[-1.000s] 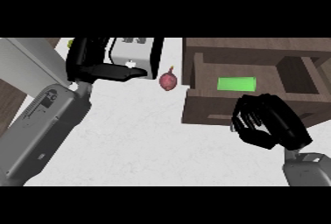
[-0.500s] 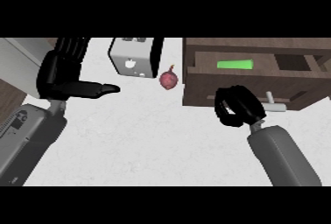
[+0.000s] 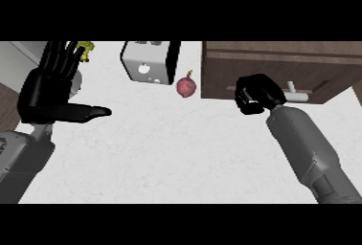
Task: Pick up the cup, place it into the drawer and close the drawer
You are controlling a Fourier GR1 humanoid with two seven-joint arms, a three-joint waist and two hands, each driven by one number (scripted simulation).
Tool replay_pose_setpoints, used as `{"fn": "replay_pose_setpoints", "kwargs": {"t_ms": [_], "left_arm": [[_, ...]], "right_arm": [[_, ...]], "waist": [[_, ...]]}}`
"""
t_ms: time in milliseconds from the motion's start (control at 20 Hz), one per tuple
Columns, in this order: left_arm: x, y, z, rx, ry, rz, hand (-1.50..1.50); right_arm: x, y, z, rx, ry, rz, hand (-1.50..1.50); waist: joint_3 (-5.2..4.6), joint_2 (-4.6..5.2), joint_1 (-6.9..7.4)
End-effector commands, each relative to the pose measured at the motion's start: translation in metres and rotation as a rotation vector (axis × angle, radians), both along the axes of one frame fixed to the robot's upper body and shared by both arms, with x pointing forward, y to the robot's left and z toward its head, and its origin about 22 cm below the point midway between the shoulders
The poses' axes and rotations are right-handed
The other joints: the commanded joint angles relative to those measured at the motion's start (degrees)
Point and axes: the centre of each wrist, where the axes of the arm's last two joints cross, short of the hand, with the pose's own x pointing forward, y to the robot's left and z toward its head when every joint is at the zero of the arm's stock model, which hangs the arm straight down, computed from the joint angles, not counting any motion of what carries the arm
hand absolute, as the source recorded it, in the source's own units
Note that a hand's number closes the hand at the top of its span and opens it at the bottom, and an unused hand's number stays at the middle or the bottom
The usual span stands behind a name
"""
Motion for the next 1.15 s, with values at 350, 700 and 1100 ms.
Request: {"fn": "replay_pose_setpoints", "kwargs": {"t_ms": [350, 700, 1100], "left_arm": [[0.001, 0.009, 0.005, -0.016, 0.001, -0.070, -1.50], [-0.003, 0.003, -0.011, -0.029, -0.004, -0.092, -1.50], [-0.002, 0.004, -0.019, -0.040, 0.024, -0.116, -1.50]], "right_arm": [[0.028, -0.041, 0.029, 0.046, 0.082, -0.096, 1.50], [0.033, -0.057, 0.046, 0.145, 0.051, -0.118, 1.50], [0.033, -0.063, 0.050, 0.175, 0.020, -0.108, 1.50]], "waist": [[0.32, 1.66, 2.38], [0.35, 2.32, 3.48], [0.31, 2.55, 3.38]]}}
